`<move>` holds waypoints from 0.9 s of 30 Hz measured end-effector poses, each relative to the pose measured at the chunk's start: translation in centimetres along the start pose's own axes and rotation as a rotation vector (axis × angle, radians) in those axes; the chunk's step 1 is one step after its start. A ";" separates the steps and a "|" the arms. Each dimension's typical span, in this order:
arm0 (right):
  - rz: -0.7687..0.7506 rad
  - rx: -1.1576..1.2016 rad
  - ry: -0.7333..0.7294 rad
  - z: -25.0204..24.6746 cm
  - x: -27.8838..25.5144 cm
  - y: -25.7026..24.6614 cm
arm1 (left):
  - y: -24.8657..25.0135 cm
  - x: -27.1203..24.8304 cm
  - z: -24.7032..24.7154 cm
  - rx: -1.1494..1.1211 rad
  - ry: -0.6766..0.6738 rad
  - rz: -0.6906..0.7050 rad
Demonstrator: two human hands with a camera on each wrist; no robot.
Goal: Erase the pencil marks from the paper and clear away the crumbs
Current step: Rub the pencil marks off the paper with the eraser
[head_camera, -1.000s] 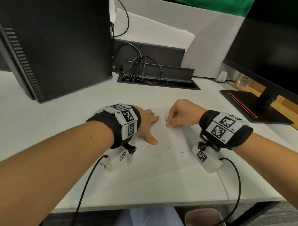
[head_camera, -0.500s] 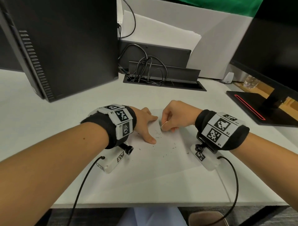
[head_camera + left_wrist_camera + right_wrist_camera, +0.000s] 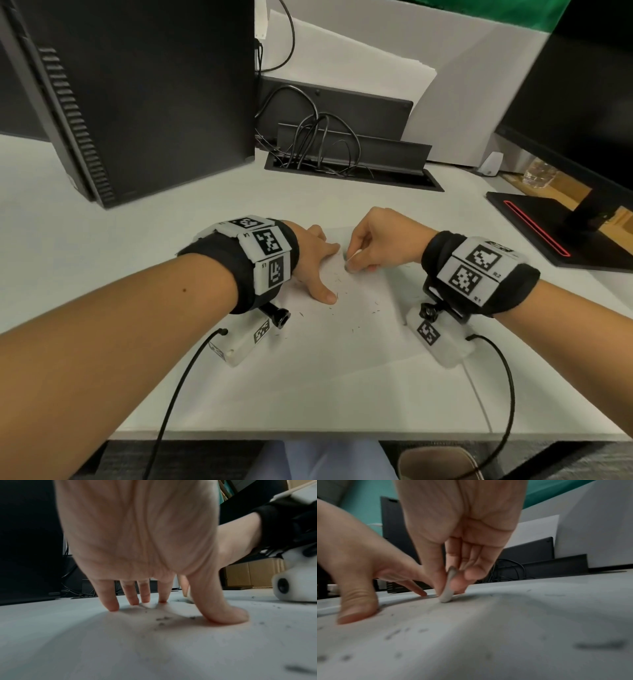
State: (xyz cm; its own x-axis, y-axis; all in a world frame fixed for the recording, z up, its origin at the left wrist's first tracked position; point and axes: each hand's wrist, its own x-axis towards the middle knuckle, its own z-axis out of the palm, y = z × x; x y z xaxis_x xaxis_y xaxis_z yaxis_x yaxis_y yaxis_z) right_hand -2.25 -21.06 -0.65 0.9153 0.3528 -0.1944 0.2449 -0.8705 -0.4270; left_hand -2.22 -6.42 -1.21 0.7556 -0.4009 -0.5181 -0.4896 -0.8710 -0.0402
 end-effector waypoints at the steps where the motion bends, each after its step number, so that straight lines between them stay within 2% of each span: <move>1: 0.004 -0.015 0.008 -0.1 0.0 0.0 | 0.0 0.0 0.0 -0.001 0.000 -0.001; 5: -0.035 0.044 -0.118 0.7 -0.6 -0.9 | 0.0 0.2 0.1 0.009 -0.006 0.009; 9: 0.002 -0.018 0.003 0.0 0.1 -0.2 | 0.0 0.1 -0.1 0.008 -0.003 -0.001; 13: -0.021 0.029 -0.092 0.5 -0.5 -0.6 | 0.0 0.1 0.0 0.011 -0.001 0.003; 17: 0.015 -0.021 -0.002 -0.1 -0.2 0.3 | 0.1 0.0 0.0 0.014 0.006 -0.005; 21: 0.004 0.034 -0.102 0.2 -0.8 0.1 | 0.1 0.0 0.0 0.033 0.012 -0.004; 24: 0.044 -0.034 0.014 -0.3 -0.5 0.9 | 0.0 -0.2 0.0 0.024 0.019 0.003; 27: 0.033 -0.049 0.001 -0.2 -0.3 0.6 | -0.3 -0.3 0.0 -0.012 0.014 0.014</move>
State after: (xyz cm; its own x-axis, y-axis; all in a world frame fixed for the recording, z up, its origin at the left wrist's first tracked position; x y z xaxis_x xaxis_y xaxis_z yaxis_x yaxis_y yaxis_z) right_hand -2.30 -21.76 -0.63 0.9233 0.3233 -0.2071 0.2298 -0.8975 -0.3763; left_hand -2.33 -6.02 -1.06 0.7551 -0.4167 -0.5061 -0.4949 -0.8687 -0.0232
